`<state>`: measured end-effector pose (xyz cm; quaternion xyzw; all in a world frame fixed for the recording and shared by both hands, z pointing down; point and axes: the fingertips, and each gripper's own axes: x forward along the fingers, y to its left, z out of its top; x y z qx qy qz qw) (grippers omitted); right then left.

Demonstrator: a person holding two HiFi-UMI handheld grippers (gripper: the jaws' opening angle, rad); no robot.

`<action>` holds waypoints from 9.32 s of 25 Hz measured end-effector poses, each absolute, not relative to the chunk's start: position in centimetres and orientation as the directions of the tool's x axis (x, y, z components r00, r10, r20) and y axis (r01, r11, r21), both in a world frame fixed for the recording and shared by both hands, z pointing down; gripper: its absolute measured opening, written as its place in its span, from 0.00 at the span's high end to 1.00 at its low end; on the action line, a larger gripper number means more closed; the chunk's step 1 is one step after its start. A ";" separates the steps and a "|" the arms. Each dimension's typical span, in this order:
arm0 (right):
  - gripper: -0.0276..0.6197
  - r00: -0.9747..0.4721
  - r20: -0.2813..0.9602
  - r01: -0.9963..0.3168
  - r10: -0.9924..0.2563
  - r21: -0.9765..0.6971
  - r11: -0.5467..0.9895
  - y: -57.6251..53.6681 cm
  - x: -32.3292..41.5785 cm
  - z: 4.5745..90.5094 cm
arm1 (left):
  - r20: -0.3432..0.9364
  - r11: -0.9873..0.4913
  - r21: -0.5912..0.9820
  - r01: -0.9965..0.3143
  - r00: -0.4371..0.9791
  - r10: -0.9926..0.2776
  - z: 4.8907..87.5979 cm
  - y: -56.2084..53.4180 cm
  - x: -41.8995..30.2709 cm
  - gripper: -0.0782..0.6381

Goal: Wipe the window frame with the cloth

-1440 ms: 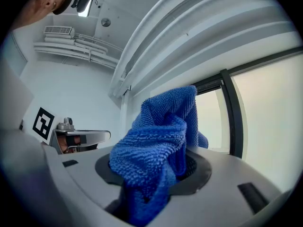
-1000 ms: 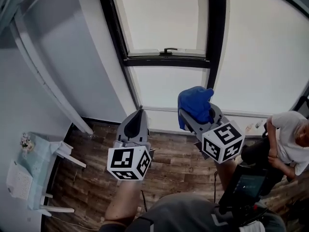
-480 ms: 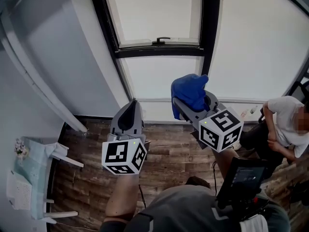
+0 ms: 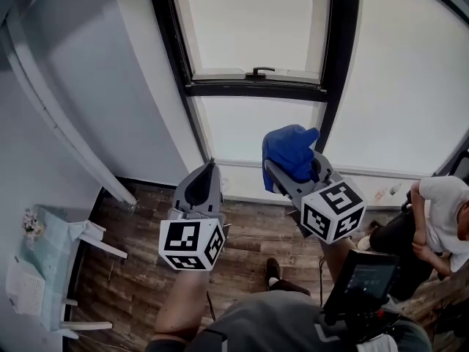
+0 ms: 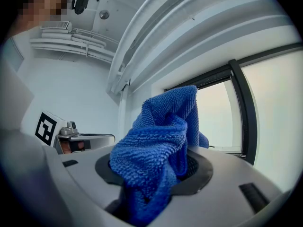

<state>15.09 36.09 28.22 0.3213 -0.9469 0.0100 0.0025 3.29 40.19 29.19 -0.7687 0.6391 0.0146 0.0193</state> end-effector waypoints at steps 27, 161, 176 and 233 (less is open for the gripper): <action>0.63 -0.823 0.015 -0.567 -0.567 -0.066 0.821 11.0 10.2 29.2 | -0.032 -0.139 0.035 -0.990 0.138 -0.990 28.2 16.8 -1.8 0.88; 0.63 -0.852 0.131 -0.516 -0.508 -0.043 0.855 -37.4 -36.9 42.3 | 0.043 -0.034 -0.029 -0.999 0.032 -0.999 35.7 -28.1 -37.5 0.88; 0.63 -0.797 0.375 -0.554 -0.474 -0.141 0.820 -37.3 -36.2 52.6 | 0.115 -0.034 -0.006 -0.999 0.033 -0.993 41.8 -27.6 -37.1 0.88; 0.62 -0.509 0.606 -0.816 -0.612 -0.114 0.567 -38.5 -15.4 54.3 | 0.190 -0.243 0.062 -0.968 0.251 -0.949 45.4 -30.0 -25.5 0.88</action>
